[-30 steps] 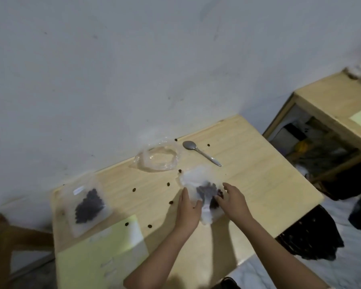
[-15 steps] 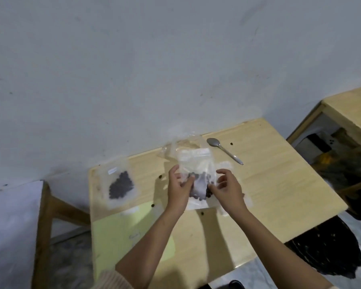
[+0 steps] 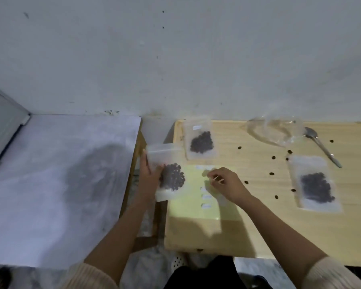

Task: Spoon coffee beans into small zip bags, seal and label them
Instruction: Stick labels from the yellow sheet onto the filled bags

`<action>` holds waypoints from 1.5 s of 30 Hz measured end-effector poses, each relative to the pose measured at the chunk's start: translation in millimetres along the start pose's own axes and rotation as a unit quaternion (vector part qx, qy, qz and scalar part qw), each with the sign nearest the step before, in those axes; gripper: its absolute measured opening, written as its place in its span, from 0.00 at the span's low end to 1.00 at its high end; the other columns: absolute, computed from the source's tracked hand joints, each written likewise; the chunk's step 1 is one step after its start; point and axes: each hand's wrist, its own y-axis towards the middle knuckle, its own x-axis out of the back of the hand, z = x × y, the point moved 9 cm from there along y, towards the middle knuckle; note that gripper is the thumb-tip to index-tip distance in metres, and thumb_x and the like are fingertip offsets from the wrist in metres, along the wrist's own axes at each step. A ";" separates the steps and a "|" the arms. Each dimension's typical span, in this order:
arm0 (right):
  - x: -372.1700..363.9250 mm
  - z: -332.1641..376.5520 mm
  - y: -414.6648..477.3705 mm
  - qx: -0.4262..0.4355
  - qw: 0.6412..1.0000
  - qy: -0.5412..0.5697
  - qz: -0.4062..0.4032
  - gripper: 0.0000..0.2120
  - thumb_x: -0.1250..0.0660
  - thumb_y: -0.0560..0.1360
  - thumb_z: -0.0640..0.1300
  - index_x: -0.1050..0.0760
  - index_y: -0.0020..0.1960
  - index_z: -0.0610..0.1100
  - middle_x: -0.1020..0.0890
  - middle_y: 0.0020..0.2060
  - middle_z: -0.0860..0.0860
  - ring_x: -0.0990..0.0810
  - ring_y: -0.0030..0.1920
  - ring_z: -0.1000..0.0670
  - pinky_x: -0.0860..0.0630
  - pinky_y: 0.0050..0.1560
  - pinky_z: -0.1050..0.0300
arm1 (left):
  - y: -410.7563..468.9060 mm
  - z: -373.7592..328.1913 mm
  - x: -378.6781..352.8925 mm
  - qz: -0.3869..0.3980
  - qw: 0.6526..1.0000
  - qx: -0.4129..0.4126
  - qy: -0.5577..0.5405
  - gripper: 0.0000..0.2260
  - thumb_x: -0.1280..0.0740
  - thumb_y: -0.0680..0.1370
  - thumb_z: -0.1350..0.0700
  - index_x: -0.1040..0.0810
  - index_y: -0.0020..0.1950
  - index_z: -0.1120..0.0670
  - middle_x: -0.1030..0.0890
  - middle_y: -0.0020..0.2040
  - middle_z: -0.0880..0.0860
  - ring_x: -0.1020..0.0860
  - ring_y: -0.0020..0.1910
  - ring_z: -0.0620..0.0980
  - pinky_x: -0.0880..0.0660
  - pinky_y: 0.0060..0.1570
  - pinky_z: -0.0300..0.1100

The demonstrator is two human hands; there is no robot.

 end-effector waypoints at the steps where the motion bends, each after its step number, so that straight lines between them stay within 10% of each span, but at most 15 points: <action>1: -7.4 1.3 0.6 0.011 0.999 -0.023 0.020 0.12 0.34 0.73 0.33 0.21 0.54 0.40 0.26 0.47 0.50 0.25 0.45 0.52 0.32 0.49 0.67 | -2.9 6.7 13.2 -0.008 1.000 0.006 -0.002 0.22 0.40 0.80 0.64 0.40 0.73 0.57 0.24 0.54 0.60 0.20 0.49 0.58 0.21 0.36 0.42; 8: -27.6 6.6 5.4 0.084 0.992 -0.086 0.039 0.11 0.29 0.69 0.35 0.18 0.51 0.43 0.29 0.41 0.55 0.26 0.46 0.50 0.28 0.53 0.57 | -13.8 25.8 50.5 -0.049 0.998 0.023 0.030 0.28 0.38 0.80 0.60 0.46 0.76 0.54 0.30 0.67 0.59 0.27 0.62 0.56 0.22 0.45 0.32; 17: -38.4 7.9 6.7 0.082 0.991 -0.105 0.023 0.06 0.32 0.71 0.34 0.18 0.41 0.43 0.25 0.39 0.54 0.26 0.44 0.51 0.31 0.46 0.60 | -23.1 28.5 33.8 -0.024 0.999 0.028 -0.011 0.27 0.36 0.78 0.61 0.43 0.75 0.53 0.24 0.58 0.52 0.20 0.49 0.39 0.21 0.40 0.35; 28: 22.5 58.4 14.8 0.004 0.979 0.165 -0.119 0.05 0.35 0.76 0.38 0.22 0.41 0.44 0.20 0.36 0.54 0.24 0.35 0.55 0.28 0.40 0.66 | -23.0 3.2 -15.8 0.056 0.995 0.025 -0.080 0.33 0.34 0.77 0.64 0.45 0.76 0.45 0.32 0.71 0.53 0.23 0.59 0.49 0.20 0.48 0.46; 33: 28.4 86.5 21.2 0.006 0.978 0.185 -0.102 0.05 0.31 0.73 0.35 0.21 0.44 0.43 0.21 0.34 0.55 0.24 0.36 0.57 0.27 0.42 0.71 | -31.1 -15.4 -43.0 0.094 0.992 -0.005 -0.089 0.33 0.36 0.77 0.67 0.47 0.76 0.50 0.20 0.55 0.38 0.19 0.45 0.39 0.23 0.42 0.43; 45: 35.8 94.4 15.9 -0.013 0.979 0.165 -0.117 0.03 0.28 0.70 0.35 0.20 0.40 0.43 0.21 0.32 0.53 0.23 0.30 0.62 0.28 0.36 0.74 | -39.8 -34.2 -57.4 0.118 0.990 -0.052 -0.063 0.33 0.34 0.77 0.63 0.44 0.72 0.36 0.35 0.72 0.47 0.27 0.64 0.44 0.22 0.47 0.41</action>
